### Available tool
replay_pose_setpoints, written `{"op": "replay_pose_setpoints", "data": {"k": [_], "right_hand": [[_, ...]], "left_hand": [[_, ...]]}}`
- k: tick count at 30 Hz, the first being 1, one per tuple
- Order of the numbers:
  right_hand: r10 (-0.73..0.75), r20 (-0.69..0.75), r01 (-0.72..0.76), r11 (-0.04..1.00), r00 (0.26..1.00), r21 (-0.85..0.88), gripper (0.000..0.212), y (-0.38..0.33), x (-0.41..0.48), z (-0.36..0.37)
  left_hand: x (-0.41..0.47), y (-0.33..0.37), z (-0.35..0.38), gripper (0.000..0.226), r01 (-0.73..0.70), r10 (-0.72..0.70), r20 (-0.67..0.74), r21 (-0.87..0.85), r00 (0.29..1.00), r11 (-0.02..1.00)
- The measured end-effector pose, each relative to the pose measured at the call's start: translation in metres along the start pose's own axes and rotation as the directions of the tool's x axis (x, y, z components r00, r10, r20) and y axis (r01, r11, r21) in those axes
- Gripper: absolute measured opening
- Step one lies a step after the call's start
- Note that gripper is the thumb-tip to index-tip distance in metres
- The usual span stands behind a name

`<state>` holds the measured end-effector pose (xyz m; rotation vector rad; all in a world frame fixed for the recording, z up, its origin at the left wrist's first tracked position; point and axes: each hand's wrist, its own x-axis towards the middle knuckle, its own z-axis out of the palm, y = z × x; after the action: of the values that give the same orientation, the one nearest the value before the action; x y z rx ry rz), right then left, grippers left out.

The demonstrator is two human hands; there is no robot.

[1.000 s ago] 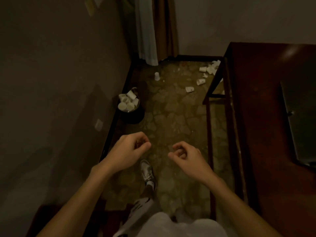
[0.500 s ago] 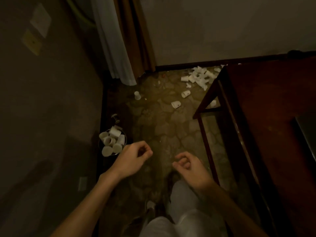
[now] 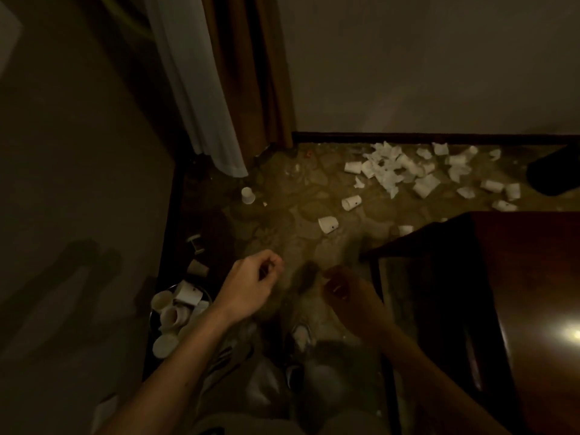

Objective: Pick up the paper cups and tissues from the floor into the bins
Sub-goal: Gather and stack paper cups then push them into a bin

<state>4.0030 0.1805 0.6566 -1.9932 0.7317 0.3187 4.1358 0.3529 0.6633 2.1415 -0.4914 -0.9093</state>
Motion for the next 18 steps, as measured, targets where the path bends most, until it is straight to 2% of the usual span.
{"op": "replay_pose_setpoints", "data": {"k": [5,10,14,18], "right_hand": [[0.098,-0.013,-0.098,0.993,0.995,-0.067,0.018,0.001,0.097,-0.024],[0.19,-0.047,-0.192,0.981,0.981,-0.032,0.027,0.043,0.19,-0.021],[0.27,-0.033,-0.268,0.962,0.962,0.043,0.014,0.108,0.276,-0.007],[0.292,-0.087,-0.286,0.955,0.952,0.079,0.012,0.192,0.371,0.011]], "left_hand": [[0.108,-0.012,0.001,0.015,0.043,-0.041,0.031,-0.062,0.999,0.997],[0.222,-0.039,0.031,0.015,0.048,-0.042,0.095,-0.057,0.995,0.997],[0.32,-0.087,0.082,0.014,0.046,-0.043,0.111,-0.021,0.993,0.999],[0.419,-0.151,0.159,0.01,0.02,-0.025,0.167,0.03,0.986,0.999]]}}
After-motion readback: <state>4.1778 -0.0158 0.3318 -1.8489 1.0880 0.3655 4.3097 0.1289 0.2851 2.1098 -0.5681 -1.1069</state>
